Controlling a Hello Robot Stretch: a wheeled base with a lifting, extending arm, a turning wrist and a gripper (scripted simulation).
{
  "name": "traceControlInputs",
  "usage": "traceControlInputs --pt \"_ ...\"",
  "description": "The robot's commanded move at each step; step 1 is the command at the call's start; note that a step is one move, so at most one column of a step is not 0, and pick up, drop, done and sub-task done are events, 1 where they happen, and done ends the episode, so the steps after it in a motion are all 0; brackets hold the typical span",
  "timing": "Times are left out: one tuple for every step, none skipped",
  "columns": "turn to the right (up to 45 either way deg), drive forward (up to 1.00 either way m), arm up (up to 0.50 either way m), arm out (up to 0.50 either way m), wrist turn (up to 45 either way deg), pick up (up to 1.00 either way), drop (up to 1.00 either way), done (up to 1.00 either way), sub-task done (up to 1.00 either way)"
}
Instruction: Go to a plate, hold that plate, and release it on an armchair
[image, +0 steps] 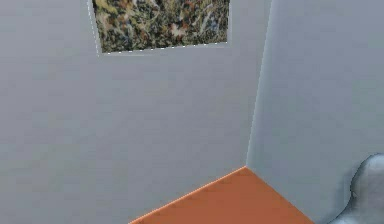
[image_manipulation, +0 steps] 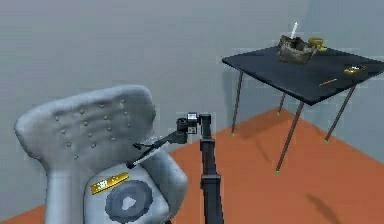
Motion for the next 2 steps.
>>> traceControlInputs --pt "0.0 0.0 0.0 -0.08 0.0 0.0 0.0 0.0 0.0" --pt "0.0 0.0 0.0 0.0 0.0 0.0 0.0 1.0 0.0"
